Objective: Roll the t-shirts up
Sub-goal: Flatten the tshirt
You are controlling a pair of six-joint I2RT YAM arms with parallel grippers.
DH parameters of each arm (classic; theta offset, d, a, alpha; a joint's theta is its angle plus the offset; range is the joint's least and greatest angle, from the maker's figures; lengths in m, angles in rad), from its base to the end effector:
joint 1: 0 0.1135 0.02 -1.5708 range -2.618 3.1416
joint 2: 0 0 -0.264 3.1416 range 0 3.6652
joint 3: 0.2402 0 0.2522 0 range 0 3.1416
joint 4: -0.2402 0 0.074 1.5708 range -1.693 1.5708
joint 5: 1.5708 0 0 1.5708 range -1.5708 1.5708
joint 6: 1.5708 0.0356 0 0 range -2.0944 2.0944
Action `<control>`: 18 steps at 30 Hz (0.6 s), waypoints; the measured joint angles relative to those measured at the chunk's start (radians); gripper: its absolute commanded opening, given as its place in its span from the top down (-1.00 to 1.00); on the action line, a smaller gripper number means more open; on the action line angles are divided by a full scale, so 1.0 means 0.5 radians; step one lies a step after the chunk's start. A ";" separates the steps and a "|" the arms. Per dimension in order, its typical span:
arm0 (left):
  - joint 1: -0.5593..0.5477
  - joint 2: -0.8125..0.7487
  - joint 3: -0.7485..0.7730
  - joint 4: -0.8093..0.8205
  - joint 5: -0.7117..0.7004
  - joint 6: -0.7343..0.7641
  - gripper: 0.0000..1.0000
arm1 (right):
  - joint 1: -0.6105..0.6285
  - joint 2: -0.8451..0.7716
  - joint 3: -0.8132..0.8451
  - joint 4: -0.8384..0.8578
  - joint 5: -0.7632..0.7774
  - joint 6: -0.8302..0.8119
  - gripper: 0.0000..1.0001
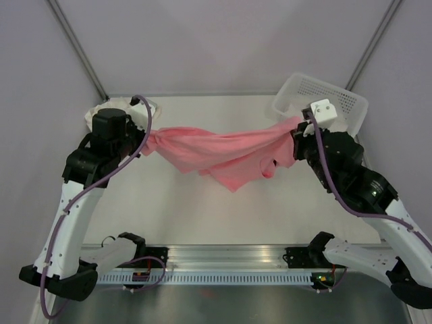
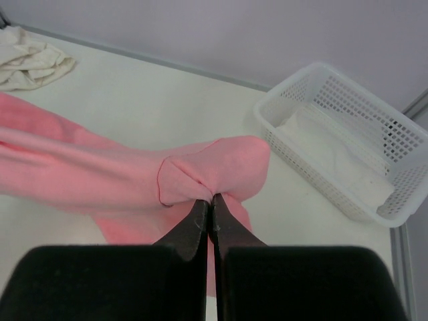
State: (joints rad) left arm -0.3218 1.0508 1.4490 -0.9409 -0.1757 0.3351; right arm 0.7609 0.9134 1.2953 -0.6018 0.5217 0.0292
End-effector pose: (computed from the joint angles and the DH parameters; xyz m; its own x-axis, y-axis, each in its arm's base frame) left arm 0.1772 -0.0525 0.4366 -0.4070 0.4770 -0.7790 0.3211 0.8731 0.3669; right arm 0.1324 0.1016 0.4466 -0.1651 -0.1222 -0.9787 -0.2409 0.9672 -0.0802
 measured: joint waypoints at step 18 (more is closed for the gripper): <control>0.054 0.246 -0.627 0.005 0.459 -0.033 0.95 | -0.311 0.889 0.490 0.241 -0.412 -0.179 0.99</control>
State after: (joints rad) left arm -0.2947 1.1736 1.1355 -0.9382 0.0540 0.3187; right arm 0.6056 1.3579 1.5402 -0.4812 0.3157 -0.0601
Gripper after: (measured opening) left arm 0.045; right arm 0.010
